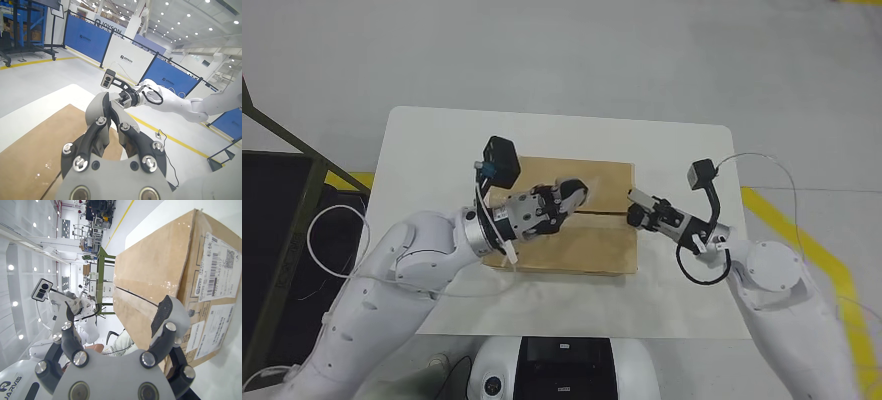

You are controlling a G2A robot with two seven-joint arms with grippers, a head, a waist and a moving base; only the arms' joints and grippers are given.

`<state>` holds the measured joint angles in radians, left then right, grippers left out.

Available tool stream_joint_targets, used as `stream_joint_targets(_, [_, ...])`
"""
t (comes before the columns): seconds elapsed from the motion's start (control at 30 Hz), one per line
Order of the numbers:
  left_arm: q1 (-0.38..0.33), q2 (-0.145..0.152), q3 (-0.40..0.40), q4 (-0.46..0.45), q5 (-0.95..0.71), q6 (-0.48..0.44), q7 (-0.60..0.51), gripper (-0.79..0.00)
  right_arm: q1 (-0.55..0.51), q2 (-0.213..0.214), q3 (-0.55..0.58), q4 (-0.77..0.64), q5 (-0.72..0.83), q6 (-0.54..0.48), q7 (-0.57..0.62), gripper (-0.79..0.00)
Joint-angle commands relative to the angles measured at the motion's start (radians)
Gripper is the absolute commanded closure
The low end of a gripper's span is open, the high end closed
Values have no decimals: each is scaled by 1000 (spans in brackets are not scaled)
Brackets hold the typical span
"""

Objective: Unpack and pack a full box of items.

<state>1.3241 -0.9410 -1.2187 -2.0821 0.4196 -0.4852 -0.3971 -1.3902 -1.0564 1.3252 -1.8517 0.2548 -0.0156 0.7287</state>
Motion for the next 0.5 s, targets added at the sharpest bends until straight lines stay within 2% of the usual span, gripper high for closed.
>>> stream_joint_targets(0.0, [9,0,-11,-4,0,-3,1,0,-18,3,25,-22,3,1,-7,-785])
stream_joint_targets(0.23, [16,-2,-9,3,-14,-14,-26,0,-122,14,146,-74,9,-12,-70,-785])
stream_joint_targets(0.47, [-19,-12,30,30,-15,-6,-35,0,-218,18,221,-82,29,-23,-101,-785])
